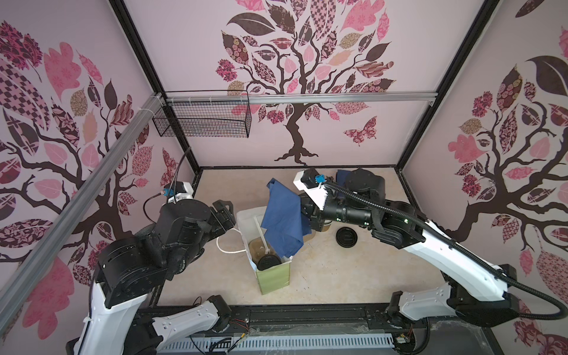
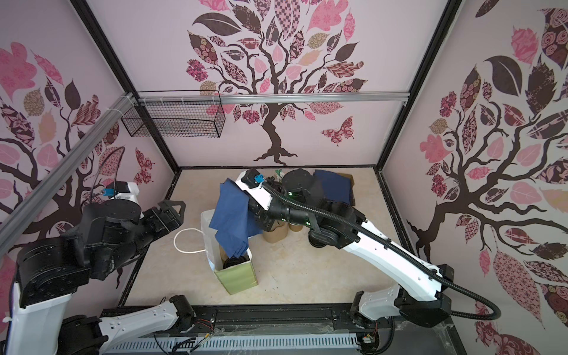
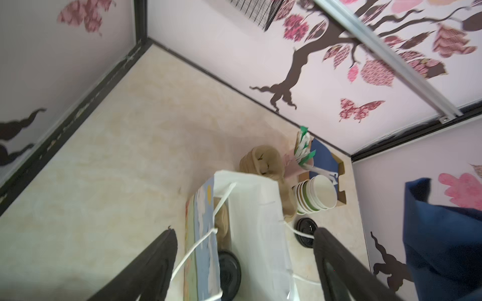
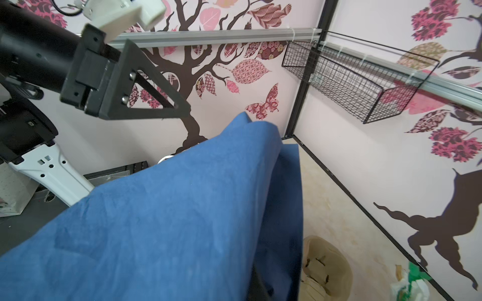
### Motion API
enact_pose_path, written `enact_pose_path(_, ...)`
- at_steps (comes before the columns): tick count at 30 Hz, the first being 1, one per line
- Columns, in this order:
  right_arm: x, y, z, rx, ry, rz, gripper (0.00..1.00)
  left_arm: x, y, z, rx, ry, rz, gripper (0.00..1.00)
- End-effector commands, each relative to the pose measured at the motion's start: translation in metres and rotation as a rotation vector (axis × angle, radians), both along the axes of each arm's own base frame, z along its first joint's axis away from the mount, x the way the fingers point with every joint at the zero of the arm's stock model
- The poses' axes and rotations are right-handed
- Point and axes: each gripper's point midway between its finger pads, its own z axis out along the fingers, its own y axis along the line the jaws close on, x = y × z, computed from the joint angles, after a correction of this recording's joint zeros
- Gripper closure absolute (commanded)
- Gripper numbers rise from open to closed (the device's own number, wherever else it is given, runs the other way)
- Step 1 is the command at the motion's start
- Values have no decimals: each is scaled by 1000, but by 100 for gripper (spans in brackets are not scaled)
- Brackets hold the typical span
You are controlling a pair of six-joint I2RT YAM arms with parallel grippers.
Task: Pack a coffee takeout order
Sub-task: Pick up the tissues from the napkin box, then place the tissues in the takeout bag.
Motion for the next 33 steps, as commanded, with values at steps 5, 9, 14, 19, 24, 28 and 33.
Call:
enact_pose_path(5, 25, 20, -3, -48, -46, -136, 100, -23, 2, -72, -20, 218, 25, 5)
enact_pose_path(9, 41, 18, -10, -91, -89, -211, 100, -18, -13, -94, -74, 246, 10, 5)
enact_pose_path(14, 46, 7, -19, -123, -95, -266, 100, -4, -30, -114, -189, 316, -19, 12)
enact_pose_path(19, 44, -5, -24, -123, -81, -294, 100, 5, -37, -127, -234, 363, -46, 25)
enact_pose_path(24, 43, -6, -31, -168, -87, -300, 100, 6, -39, -135, -208, 392, -60, 37)
enact_pose_path(28, 42, 2, -35, -214, -120, -294, 100, 5, -41, -141, -211, 399, -73, 52)
enact_pose_path(33, 47, 11, -38, -239, -135, -314, 100, 2, -34, -148, -175, 414, -54, 66)
